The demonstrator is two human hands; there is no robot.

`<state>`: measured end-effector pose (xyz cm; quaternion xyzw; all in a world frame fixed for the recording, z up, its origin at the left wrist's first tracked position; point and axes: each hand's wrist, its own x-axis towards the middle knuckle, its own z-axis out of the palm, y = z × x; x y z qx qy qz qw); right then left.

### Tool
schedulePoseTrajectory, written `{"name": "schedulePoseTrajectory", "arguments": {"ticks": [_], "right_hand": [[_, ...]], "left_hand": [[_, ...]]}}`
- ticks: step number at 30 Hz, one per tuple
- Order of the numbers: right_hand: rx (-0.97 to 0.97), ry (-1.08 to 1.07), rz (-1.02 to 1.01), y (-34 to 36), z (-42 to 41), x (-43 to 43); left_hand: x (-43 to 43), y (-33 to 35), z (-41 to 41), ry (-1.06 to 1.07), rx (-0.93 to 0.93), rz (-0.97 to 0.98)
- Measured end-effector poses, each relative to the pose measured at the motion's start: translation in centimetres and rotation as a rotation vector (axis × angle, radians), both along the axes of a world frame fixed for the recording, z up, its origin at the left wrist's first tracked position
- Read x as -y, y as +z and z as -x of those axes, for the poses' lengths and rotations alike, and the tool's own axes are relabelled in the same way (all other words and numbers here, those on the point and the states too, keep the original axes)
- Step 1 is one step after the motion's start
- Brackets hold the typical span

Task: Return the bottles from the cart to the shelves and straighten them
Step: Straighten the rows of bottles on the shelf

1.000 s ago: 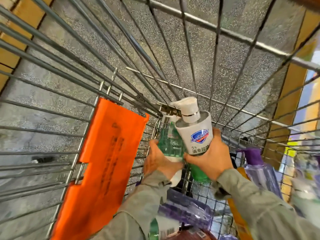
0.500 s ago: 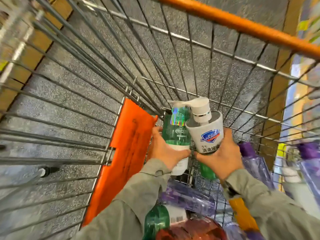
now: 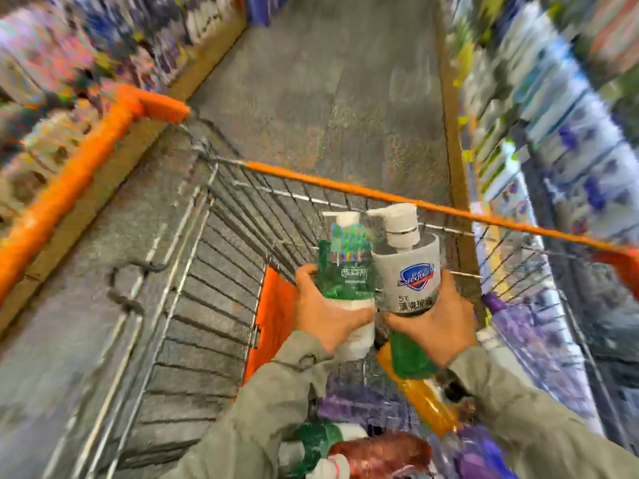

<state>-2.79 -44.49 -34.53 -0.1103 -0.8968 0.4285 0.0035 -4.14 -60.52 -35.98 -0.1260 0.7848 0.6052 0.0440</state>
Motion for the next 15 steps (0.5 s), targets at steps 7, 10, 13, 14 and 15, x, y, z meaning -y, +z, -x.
{"name": "schedulePoseTrajectory", "arguments": {"ticks": [7, 10, 13, 14, 15], "right_hand": [[-0.143, -0.123, 0.039, 10.7, -4.7, 0.6], [-0.213, -0.159, 0.019, 15.1, -7.6, 0.4], [-0.260, -0.231, 0.046, 18.3, -11.4, -0.8], [-0.275, -0.247, 0.053, 19.2, -12.9, -1.2], [-0.288, -0.281, 0.052, 19.8, -14.4, -1.5]], "left_hand": [[0.3, 10.3, -2.6, -0.080, -0.163, -0.050], [0.2, 15.0, -4.7, -0.085, -0.268, -0.054], [-0.1, 18.2, -7.2, -0.106, -0.313, -0.085], [-0.2, 18.9, -8.0, -0.114, -0.321, -0.092], [-0.3, 20.0, -9.0, -0.132, -0.332, -0.087]]}}
